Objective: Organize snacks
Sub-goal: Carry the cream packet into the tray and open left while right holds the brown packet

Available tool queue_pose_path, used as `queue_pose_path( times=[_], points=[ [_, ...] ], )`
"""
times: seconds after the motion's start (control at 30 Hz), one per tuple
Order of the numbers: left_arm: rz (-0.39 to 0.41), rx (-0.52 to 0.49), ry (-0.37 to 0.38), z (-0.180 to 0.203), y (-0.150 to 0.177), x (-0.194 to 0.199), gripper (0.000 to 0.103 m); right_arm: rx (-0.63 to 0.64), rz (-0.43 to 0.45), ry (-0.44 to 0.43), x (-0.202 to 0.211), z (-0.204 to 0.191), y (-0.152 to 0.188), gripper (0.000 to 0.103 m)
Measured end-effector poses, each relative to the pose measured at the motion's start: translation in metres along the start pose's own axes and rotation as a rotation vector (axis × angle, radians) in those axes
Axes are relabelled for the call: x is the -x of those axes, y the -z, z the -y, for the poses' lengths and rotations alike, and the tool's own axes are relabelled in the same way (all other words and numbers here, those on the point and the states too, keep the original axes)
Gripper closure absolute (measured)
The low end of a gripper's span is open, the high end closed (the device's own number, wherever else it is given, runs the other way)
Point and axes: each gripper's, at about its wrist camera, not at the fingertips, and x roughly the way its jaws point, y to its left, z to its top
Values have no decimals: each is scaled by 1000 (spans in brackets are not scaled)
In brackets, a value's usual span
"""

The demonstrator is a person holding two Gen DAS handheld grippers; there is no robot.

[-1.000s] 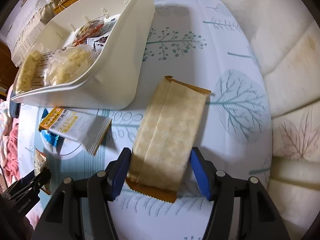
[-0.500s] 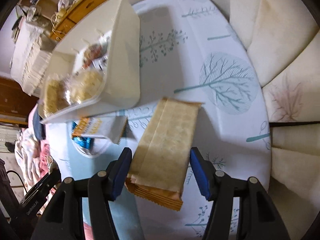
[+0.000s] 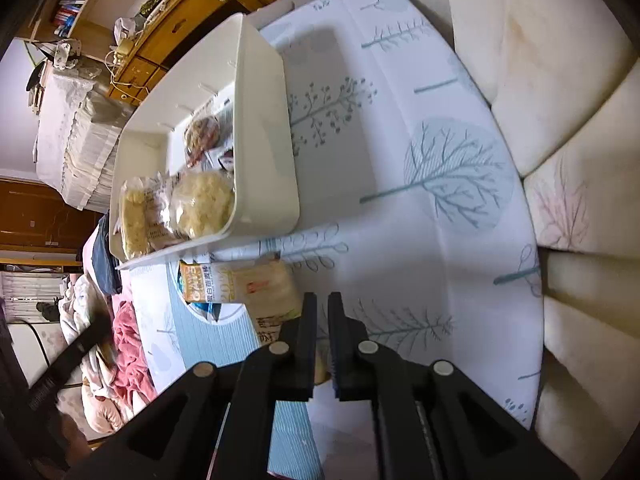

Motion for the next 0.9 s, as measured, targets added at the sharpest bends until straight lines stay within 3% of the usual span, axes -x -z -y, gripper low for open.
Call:
queue_pose_path(
  times=[0.5, 0.57, 0.63, 0.67, 0.9],
  points=[
    [98, -60, 15, 15, -66, -8, 48, 35, -60, -15, -12, -11, 18, 97],
    [114, -58, 11, 15, -70, -10, 45, 34, -65, -13, -12, -11, 18, 97],
    [112, -54, -1, 15, -72, -13, 28, 32, -70, -8, -13, -10, 20, 97],
    [112, -51, -2, 15, -72, -14, 25, 29, -71, -8, -13, -10, 20, 97],
    [103, -63, 18, 11, -62, -13, 25, -5, -76, 5, -14, -6, 23, 97]
  ],
)
